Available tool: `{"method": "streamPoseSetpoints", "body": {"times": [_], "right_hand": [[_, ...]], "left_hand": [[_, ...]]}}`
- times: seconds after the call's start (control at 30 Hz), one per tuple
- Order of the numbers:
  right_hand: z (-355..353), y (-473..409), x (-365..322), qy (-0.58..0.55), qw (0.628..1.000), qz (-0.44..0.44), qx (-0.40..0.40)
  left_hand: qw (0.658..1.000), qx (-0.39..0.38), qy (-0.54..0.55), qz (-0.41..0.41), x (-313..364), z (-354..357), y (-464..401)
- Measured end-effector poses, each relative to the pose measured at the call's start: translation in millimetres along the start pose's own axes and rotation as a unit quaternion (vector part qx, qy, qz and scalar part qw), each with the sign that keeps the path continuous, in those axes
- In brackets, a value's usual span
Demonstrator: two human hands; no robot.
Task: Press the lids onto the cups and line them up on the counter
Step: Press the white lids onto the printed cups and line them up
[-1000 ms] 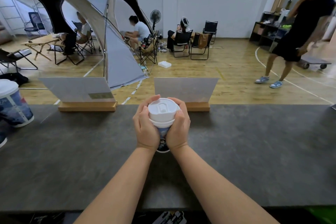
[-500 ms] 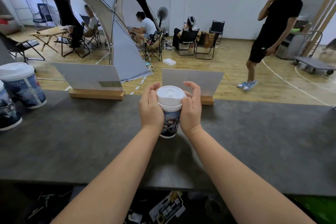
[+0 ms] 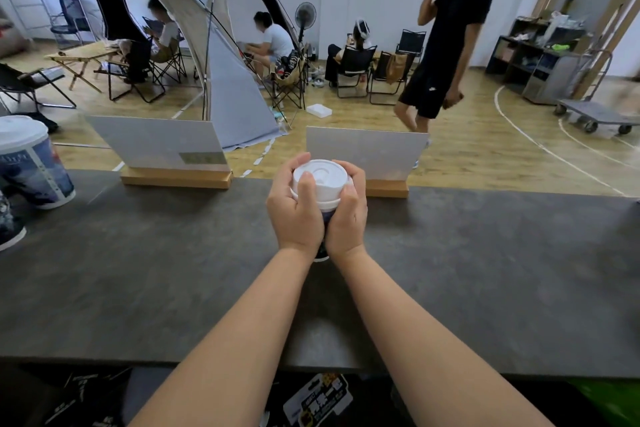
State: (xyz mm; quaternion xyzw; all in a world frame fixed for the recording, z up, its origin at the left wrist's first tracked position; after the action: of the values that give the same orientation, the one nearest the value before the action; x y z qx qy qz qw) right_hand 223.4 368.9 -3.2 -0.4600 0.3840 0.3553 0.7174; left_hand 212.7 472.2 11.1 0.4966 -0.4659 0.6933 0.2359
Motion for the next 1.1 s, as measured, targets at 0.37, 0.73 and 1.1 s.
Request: {"method": "streamPoseSetpoints", "body": {"times": [0.37, 0.73, 1.1], "right_hand": [[1, -1, 1, -0.021, 0.999, -0.037, 0.000], [-2, -7, 0, -0.021, 0.999, 0.004, -0.026], [1, -7, 0, -0.113, 0.993, -0.001, -0.041]], "left_hand": [[1.000, 0.011, 0.029, -0.004, -2, 0, 0], [0.998, -0.053, 0.019, 0.015, -9, -2, -2], [0.997, -0.057, 0.038, -0.041, -16, 5, 4]]}}
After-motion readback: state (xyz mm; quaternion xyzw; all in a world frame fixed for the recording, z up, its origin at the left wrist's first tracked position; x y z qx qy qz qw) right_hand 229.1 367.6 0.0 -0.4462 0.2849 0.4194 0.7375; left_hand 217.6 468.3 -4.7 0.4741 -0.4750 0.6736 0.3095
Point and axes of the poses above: each hand's wrist, its own y-axis away from the middle knuckle, its own z-axis out of the palm, x = y × z, the point moved 6 cm from there along -y, towards the middle knuckle, and after that the axes turned 8 degrees about -y, right-handed, at the moved point
